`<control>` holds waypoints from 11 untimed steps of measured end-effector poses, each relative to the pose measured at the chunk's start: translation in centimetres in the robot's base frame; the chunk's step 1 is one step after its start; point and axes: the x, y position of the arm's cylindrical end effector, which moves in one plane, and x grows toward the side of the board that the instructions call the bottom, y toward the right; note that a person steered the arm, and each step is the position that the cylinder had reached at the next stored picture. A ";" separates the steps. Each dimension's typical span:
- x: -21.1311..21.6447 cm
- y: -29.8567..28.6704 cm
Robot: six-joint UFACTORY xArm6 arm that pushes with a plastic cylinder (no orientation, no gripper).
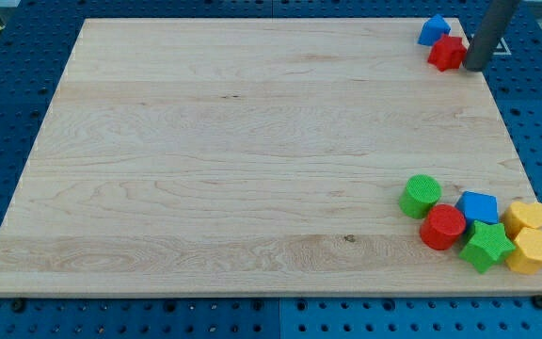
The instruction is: Place your arm below the red star
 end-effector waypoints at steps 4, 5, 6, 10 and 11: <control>3.9 0.1; 2.3 -0.3; 1.5 -0.3; 5.0 -2.2; 3.9 -3.8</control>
